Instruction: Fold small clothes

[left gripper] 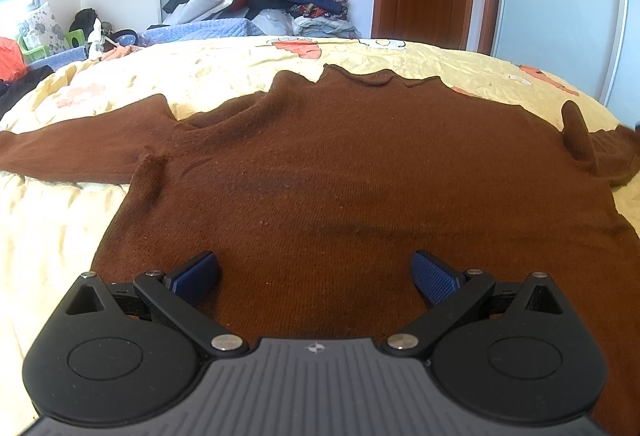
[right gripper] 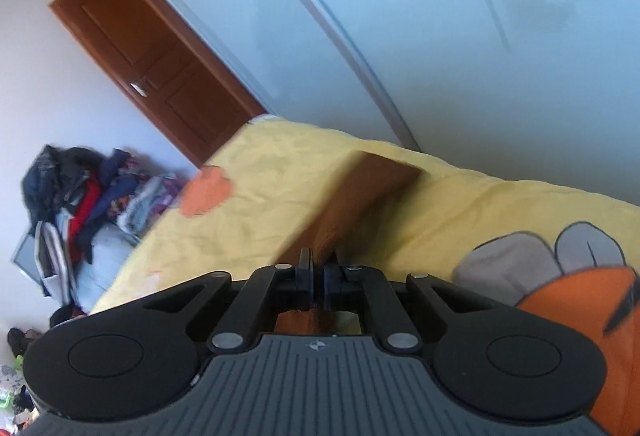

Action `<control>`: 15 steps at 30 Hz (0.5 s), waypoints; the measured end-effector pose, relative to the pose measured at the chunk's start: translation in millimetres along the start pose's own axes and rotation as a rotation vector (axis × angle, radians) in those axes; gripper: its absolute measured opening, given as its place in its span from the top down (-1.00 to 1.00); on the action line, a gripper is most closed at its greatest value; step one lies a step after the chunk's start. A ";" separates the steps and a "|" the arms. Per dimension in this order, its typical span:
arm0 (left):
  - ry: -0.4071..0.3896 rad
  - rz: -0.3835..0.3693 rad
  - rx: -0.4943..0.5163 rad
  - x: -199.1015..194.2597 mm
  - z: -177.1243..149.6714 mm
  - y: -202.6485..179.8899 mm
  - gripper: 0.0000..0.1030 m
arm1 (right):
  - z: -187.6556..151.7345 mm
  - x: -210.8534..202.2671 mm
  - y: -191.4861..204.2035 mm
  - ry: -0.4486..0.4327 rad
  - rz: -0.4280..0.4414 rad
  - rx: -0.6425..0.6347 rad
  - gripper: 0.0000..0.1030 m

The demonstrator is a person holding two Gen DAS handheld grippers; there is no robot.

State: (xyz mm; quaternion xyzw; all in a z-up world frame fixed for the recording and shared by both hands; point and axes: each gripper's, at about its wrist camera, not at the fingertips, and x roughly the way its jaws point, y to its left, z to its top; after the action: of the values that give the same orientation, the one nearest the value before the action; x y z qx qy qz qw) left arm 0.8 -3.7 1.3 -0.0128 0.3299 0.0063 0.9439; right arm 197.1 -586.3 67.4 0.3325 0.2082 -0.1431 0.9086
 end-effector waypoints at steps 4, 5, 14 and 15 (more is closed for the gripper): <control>-0.002 -0.005 -0.006 1.0 0.5 0.6 -1.00 | -43.6 -50.5 88.8 0.042 0.266 -0.150 0.77; -0.001 -0.003 -0.005 1.0 0.5 0.8 -1.00 | -62.3 -61.7 115.0 0.079 0.343 -0.192 0.77; -0.005 -0.019 -0.005 -0.5 0.0 4.4 -1.00 | -221.4 -98.2 223.5 0.444 0.676 -0.218 -0.54; -0.009 -0.027 -0.015 -1.4 -0.4 6.3 -1.00 | -227.1 -105.4 215.5 0.463 0.681 -0.198 -0.54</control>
State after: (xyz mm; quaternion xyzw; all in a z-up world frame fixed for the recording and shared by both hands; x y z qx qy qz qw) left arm -0.6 2.5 1.7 -0.0244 0.3252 -0.0041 0.9453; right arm 126.7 -263.7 77.4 0.3167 0.2978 0.2646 0.8608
